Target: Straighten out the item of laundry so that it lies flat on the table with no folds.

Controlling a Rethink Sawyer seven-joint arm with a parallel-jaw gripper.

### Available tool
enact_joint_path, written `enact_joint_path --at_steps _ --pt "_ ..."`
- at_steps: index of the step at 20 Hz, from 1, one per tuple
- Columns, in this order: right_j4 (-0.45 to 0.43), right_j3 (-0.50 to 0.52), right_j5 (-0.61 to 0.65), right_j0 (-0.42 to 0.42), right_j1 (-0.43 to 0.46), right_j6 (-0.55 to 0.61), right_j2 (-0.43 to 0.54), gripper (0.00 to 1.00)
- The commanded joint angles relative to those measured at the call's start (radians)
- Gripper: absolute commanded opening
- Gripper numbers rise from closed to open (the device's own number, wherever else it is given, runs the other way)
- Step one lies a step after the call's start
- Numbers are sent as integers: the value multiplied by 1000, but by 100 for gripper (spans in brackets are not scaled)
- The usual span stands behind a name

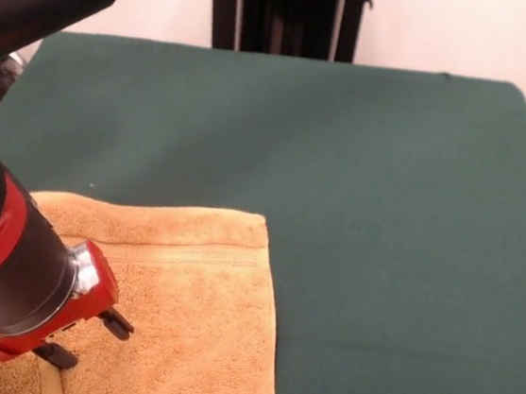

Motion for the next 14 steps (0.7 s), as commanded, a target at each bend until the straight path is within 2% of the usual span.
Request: enact_joint_path --at_steps 1,9,14 --pt "10 -6 -150 9 132 -80 -89 100" --pt "320 240 -137 -46 74 222 -368 100" --pt "499 476 -187 -121 15 408 -524 100"
